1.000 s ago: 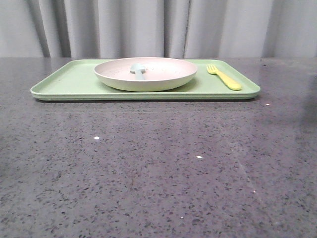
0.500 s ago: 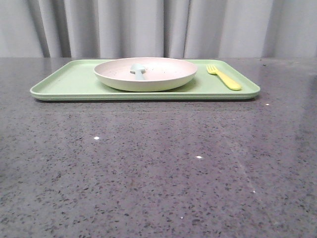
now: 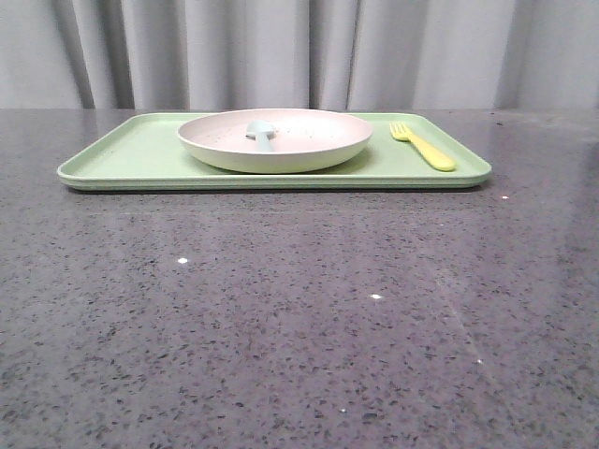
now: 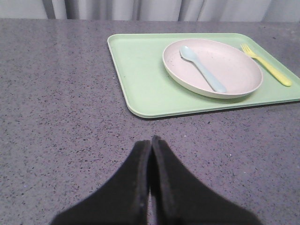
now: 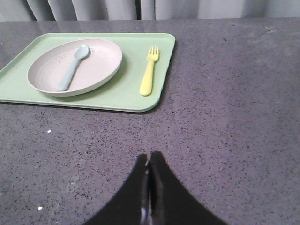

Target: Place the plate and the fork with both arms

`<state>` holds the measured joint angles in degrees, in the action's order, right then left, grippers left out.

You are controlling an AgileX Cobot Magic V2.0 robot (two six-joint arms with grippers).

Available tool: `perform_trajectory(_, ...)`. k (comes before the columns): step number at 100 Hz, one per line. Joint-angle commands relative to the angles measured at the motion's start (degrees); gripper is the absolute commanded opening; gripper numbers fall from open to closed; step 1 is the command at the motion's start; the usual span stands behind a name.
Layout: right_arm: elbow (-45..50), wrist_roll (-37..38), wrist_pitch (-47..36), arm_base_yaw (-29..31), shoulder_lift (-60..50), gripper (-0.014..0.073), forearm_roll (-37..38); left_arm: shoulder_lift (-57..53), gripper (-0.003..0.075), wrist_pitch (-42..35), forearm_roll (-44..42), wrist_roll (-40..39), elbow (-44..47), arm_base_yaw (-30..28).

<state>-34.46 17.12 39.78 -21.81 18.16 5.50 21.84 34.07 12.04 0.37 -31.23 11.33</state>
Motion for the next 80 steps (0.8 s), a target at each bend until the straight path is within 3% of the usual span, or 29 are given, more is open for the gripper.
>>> perform_trajectory(1, 0.31, -0.07, -4.95, -0.05, -1.7, -0.0067, 1.02, -2.72, -0.002, -4.51, 0.32, -0.7, -0.04, 0.39)
perform_trajectory(30, 2.2, -0.07, -5.19, -0.05, -6.53, -0.0067, 1.56, -10.32, -0.002, -4.3, 0.32, -0.7, 3.03, 0.39)
perform_trajectory(80, 2.2, -0.07, -5.14, -0.05, -6.59, -0.0067, 1.66, -10.56, -0.002, -4.29, 0.32, -0.7, 3.03, 0.39)
